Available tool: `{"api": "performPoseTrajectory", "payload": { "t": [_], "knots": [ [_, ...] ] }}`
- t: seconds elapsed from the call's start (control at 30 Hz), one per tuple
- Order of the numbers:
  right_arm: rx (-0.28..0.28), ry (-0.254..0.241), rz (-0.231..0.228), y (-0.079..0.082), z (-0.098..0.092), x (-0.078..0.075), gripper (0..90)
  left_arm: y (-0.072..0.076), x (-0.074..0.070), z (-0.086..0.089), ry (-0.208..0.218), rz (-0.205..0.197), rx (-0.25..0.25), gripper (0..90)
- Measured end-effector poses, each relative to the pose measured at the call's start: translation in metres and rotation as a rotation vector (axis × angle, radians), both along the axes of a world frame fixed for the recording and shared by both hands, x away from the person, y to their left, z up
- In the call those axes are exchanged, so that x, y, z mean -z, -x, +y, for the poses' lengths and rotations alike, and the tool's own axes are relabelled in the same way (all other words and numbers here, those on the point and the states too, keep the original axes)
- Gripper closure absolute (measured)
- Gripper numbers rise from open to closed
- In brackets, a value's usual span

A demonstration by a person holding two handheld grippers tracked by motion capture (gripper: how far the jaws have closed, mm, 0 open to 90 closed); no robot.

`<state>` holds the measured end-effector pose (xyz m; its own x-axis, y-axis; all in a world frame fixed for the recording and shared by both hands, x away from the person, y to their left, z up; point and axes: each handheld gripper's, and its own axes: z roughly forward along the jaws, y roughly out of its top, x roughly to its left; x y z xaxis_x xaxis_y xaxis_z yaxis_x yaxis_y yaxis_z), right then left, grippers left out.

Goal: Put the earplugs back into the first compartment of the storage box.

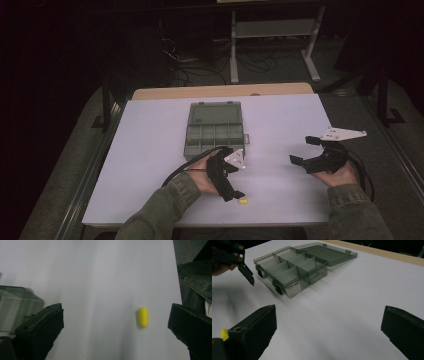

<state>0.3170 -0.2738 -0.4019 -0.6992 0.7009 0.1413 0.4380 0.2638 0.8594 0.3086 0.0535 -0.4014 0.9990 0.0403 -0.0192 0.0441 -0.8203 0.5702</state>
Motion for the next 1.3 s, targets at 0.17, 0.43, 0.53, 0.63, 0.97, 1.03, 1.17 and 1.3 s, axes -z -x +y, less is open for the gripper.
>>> {"api": "performPoseTrajectory", "payload": {
  "t": [0.17,0.43,0.53,0.63,0.97,1.03,1.17,1.3],
  "knots": [
    [-0.001,0.001,0.001,0.000,0.000,0.000,0.0,0.009,0.008,-0.003,-0.012,0.027,0.038,4.3],
    [-0.006,0.004,0.004,0.000,0.001,0.000,0.0,0.014,0.020,-0.007,-0.059,0.085,0.086,14.1],
    [-0.006,0.003,0.003,0.000,0.001,0.000,0.0,0.015,0.022,-0.008,-0.072,0.075,0.095,18.2],
    [-0.006,0.003,0.006,0.000,0.000,0.000,0.0,0.018,0.022,-0.008,-0.073,0.028,0.107,34.6],
    [-0.009,0.013,0.012,-0.001,0.001,0.001,0.0,0.018,0.022,-0.008,-0.046,0.058,0.122,60.9],
    [-0.010,0.013,0.013,-0.001,0.002,0.002,0.0,0.018,0.023,-0.008,-0.048,0.067,0.125,62.9],
    [-0.009,0.013,0.013,-0.001,0.002,0.001,0.0,0.017,0.025,-0.010,-0.067,0.068,0.131,68.0],
    [-0.009,0.013,0.013,-0.001,0.002,0.001,0.0,0.017,0.026,-0.012,-0.075,0.081,0.120,72.3]
  ]
}}
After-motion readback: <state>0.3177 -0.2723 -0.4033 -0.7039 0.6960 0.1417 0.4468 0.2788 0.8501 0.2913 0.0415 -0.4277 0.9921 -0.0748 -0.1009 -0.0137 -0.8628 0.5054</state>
